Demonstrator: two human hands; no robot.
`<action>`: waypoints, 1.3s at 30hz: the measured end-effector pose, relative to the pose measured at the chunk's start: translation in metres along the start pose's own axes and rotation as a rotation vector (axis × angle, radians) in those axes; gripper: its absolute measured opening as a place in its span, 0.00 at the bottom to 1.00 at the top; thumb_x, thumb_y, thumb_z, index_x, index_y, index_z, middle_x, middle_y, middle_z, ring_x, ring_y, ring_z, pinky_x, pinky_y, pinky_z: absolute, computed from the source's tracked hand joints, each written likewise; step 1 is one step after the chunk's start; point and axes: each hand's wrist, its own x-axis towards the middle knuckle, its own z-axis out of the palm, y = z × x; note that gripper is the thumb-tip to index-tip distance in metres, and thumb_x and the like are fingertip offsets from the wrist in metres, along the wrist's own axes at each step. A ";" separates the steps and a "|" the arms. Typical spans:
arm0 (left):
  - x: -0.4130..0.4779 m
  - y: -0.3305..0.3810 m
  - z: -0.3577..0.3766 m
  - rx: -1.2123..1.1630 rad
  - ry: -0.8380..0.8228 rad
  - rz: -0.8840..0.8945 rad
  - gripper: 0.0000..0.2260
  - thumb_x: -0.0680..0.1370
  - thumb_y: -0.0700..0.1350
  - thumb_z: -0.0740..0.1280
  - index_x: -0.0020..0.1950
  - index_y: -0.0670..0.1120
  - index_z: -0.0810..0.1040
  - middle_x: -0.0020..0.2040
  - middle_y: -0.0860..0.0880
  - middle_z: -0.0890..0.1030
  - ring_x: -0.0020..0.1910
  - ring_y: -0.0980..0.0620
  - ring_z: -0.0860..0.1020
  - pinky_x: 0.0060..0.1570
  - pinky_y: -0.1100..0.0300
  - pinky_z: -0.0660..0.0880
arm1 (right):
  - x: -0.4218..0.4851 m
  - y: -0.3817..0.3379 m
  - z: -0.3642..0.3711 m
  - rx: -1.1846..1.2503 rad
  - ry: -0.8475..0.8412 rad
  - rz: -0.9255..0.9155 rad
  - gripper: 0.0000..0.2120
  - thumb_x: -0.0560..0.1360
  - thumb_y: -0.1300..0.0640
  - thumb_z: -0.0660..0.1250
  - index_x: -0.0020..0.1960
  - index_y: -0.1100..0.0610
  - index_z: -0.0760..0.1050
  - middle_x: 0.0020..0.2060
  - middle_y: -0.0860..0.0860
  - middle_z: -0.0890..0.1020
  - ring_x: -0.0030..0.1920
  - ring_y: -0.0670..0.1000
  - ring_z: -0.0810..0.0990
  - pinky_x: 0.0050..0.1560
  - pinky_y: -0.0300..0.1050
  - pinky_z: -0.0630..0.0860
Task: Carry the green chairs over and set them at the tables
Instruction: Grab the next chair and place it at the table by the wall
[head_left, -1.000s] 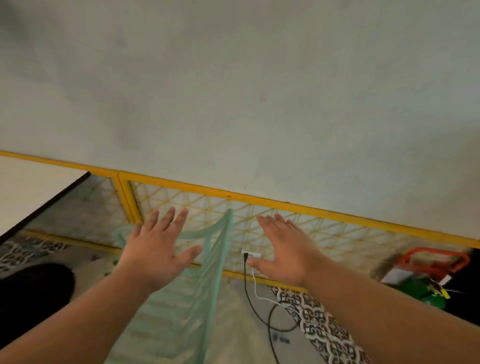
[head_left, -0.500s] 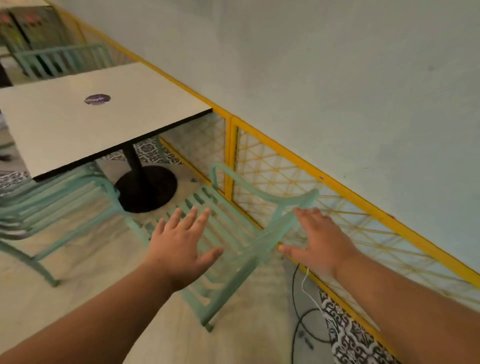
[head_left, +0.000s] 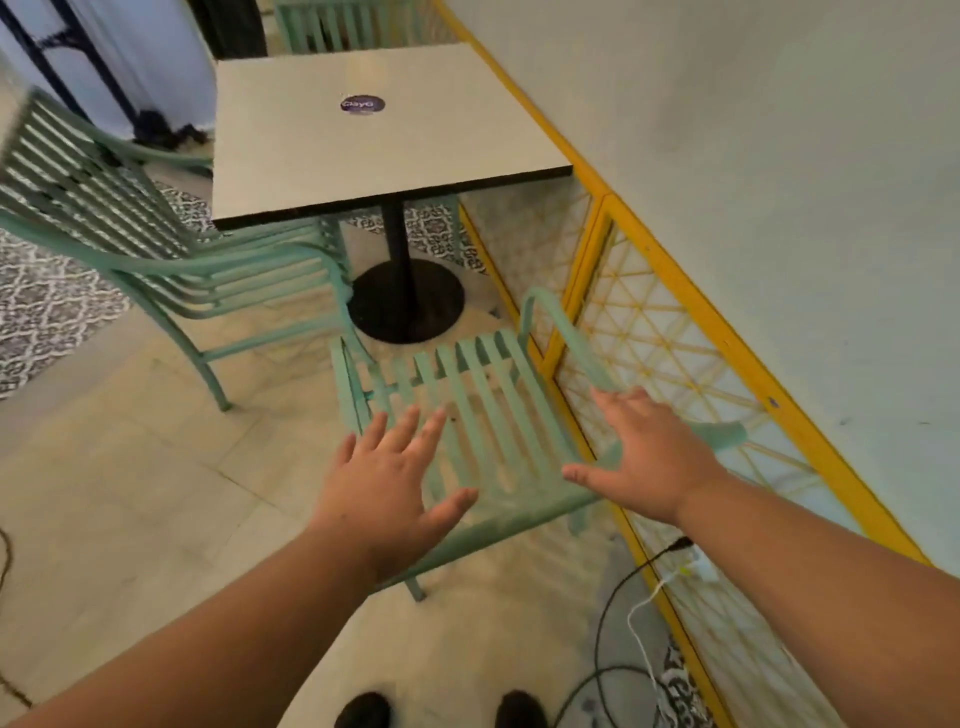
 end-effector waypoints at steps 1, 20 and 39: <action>-0.006 0.007 0.014 -0.006 -0.033 -0.027 0.40 0.72 0.80 0.41 0.78 0.65 0.31 0.83 0.55 0.44 0.81 0.48 0.42 0.79 0.43 0.45 | 0.005 0.011 0.004 -0.021 -0.026 -0.003 0.60 0.60 0.14 0.49 0.83 0.47 0.50 0.79 0.51 0.61 0.79 0.56 0.56 0.77 0.58 0.59; 0.020 0.032 0.079 0.076 -0.173 -0.052 0.33 0.69 0.79 0.41 0.48 0.57 0.73 0.36 0.55 0.77 0.35 0.55 0.77 0.38 0.53 0.80 | 0.058 0.070 0.037 -0.264 -0.125 -0.068 0.46 0.51 0.11 0.37 0.29 0.50 0.69 0.24 0.46 0.72 0.26 0.48 0.73 0.28 0.45 0.64; 0.111 0.018 0.072 0.110 -0.041 -0.021 0.34 0.69 0.81 0.41 0.43 0.58 0.73 0.31 0.55 0.77 0.29 0.58 0.76 0.28 0.57 0.77 | 0.132 0.085 0.013 -0.290 -0.081 -0.102 0.51 0.50 0.11 0.29 0.30 0.51 0.72 0.25 0.47 0.75 0.30 0.50 0.79 0.29 0.44 0.70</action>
